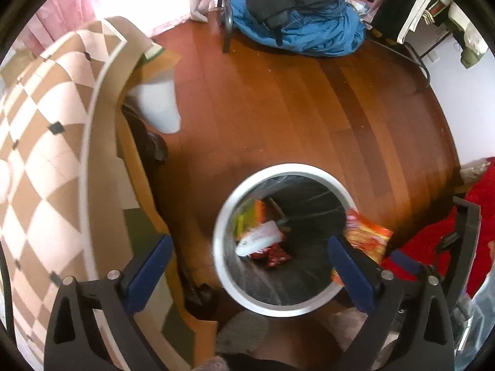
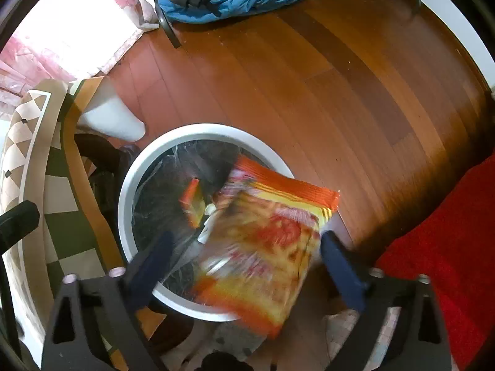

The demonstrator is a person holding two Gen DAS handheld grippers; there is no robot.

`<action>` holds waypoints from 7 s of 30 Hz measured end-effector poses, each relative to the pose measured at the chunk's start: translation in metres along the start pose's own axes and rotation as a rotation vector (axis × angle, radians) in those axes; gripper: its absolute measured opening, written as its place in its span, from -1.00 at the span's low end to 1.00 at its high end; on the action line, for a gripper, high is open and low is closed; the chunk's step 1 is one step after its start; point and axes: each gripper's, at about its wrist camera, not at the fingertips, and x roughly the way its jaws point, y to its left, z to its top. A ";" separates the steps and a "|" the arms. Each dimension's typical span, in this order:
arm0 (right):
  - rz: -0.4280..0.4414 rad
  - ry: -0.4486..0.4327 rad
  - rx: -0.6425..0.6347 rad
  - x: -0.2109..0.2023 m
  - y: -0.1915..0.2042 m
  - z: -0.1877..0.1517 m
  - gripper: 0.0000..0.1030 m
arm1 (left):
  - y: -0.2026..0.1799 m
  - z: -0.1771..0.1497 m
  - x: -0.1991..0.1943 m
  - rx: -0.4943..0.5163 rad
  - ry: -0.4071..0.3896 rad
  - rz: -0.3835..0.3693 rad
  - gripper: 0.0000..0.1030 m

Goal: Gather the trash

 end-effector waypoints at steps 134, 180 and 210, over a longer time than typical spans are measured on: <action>0.238 -0.163 -0.346 -0.135 0.369 -0.055 -0.16 | 0.259 -0.065 -0.195 -0.183 -0.288 0.261 -0.31; 0.056 0.091 0.051 0.039 -0.009 0.007 -0.14 | -0.034 0.027 0.047 0.158 0.112 -0.040 0.61; 0.059 -0.172 -0.069 -0.234 0.038 -0.102 1.00 | 0.001 -0.090 -0.210 0.128 -0.234 0.042 1.00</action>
